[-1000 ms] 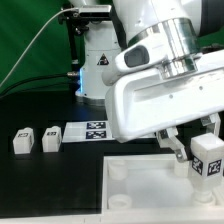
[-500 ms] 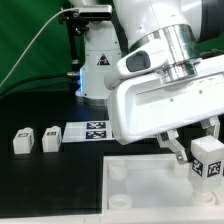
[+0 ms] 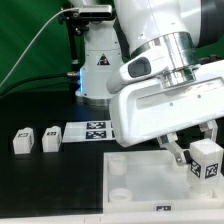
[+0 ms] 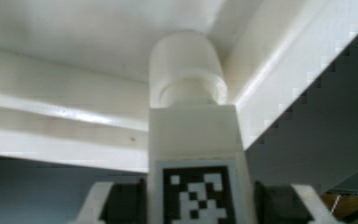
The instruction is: Assemble one leg
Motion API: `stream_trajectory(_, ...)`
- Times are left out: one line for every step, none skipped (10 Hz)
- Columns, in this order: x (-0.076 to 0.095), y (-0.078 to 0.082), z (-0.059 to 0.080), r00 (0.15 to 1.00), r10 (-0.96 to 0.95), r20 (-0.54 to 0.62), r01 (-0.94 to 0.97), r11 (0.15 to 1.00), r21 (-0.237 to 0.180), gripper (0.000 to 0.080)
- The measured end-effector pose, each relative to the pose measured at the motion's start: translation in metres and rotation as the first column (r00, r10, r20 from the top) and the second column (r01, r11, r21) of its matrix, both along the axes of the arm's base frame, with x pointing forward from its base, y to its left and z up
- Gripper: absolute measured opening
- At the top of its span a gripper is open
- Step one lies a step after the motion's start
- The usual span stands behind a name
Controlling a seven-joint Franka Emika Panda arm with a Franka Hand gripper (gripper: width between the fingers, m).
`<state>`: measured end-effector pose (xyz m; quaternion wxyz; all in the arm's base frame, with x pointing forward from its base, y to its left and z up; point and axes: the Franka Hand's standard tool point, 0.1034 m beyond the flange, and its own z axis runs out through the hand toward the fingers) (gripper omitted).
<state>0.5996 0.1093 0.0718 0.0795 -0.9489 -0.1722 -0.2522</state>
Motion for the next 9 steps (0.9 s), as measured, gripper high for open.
stream_trajectory(0.0025, -0.0010, -0.0014, 1.000, -0.010, 0.014, 0.010, 1.000, 0.004, 0.0291)
stream_trajectory(0.0026, -0.0009, -0.0014, 1.000, -0.010, 0.014, 0.010, 1.000, 0.004, 0.0291)
stream_trajectory(0.0026, -0.0009, -0.0014, 1.000, -0.010, 0.014, 0.010, 1.000, 0.004, 0.0291)
stream_trajectory(0.0026, -0.0009, -0.0014, 1.000, -0.010, 0.014, 0.010, 1.000, 0.004, 0.0365)
stream_trajectory(0.0026, -0.0010, -0.0014, 1.000, -0.010, 0.014, 0.010, 1.000, 0.004, 0.0365)
stream_trajectory(0.0026, -0.0010, -0.0014, 1.000, -0.010, 0.014, 0.010, 1.000, 0.004, 0.0572)
stream_trajectory(0.0026, -0.0010, -0.0014, 1.000, -0.010, 0.014, 0.010, 1.000, 0.004, 0.0625)
stream_trajectory(0.0026, -0.0010, -0.0014, 1.000, -0.010, 0.014, 0.010, 1.000, 0.004, 0.0642)
stream_trajectory(0.0026, -0.0010, -0.0014, 1.000, -0.010, 0.014, 0.010, 1.000, 0.004, 0.0642)
